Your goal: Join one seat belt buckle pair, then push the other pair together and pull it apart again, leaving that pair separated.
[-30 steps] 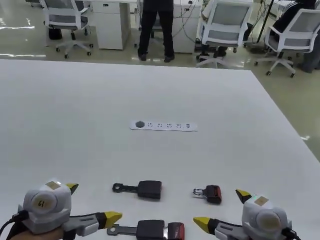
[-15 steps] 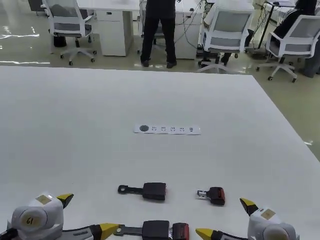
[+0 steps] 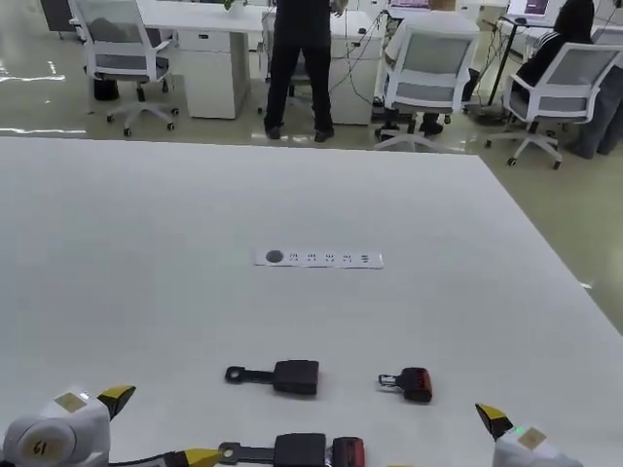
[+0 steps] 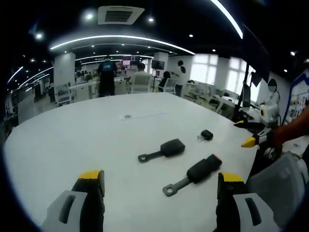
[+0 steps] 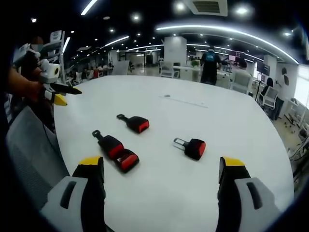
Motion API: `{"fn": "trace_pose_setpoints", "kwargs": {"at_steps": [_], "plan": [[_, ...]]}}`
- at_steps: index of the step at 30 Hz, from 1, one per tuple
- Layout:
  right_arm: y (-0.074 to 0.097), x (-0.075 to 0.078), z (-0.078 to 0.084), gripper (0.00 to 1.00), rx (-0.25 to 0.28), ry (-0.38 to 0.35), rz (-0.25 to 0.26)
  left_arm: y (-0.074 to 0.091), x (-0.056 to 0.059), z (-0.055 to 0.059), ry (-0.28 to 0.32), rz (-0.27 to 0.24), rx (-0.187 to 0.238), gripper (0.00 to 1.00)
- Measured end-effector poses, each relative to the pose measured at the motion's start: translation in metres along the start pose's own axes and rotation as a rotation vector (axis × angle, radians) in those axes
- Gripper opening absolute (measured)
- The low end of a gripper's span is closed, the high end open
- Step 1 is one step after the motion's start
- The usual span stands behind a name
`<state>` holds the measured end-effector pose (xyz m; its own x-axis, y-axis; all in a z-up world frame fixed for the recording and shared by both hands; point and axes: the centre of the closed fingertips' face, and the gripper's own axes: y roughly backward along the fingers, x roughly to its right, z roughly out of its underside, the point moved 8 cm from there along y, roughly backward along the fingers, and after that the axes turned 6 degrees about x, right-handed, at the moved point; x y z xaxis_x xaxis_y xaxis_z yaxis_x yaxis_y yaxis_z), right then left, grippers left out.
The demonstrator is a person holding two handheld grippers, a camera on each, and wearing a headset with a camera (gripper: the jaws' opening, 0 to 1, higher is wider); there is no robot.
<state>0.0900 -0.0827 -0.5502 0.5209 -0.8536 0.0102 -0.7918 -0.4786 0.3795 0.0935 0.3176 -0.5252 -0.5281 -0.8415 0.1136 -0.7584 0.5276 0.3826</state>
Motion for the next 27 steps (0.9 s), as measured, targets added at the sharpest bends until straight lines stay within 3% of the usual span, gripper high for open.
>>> {"fn": "trace_pose_setpoints", "kwargs": {"at_steps": [8,27], "plan": [[0.004,-0.005,0.001,1.0,-0.01,0.002,0.008,0.003,-0.001,0.008,0.01,0.006,0.001,0.99],[0.006,-0.016,0.014,1.0,-0.036,-0.011,0.009,0.007,0.002,0.011,0.038,0.01,0.018,1.0]]}}
